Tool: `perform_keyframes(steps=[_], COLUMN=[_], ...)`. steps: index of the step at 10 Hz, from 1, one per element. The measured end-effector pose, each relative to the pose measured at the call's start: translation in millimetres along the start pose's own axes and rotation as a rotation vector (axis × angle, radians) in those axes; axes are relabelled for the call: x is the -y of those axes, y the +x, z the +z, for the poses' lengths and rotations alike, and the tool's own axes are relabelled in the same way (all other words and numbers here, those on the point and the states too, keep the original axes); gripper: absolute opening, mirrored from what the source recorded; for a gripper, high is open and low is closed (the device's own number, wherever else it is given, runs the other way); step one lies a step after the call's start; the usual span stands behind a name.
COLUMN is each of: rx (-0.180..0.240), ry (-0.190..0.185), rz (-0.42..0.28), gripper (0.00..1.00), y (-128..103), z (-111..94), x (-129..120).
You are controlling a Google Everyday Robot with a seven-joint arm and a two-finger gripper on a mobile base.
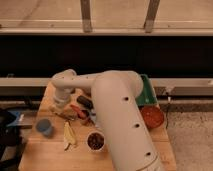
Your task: Place fork in table surface
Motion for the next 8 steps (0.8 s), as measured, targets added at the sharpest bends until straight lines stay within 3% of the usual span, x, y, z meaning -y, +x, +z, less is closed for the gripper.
perform_keyframes(steps=[8], rx=[0.002], ry=[0.001], rz=[-0.001], gripper=[0.8], y=[0.0], z=[-0.4], x=[0.7])
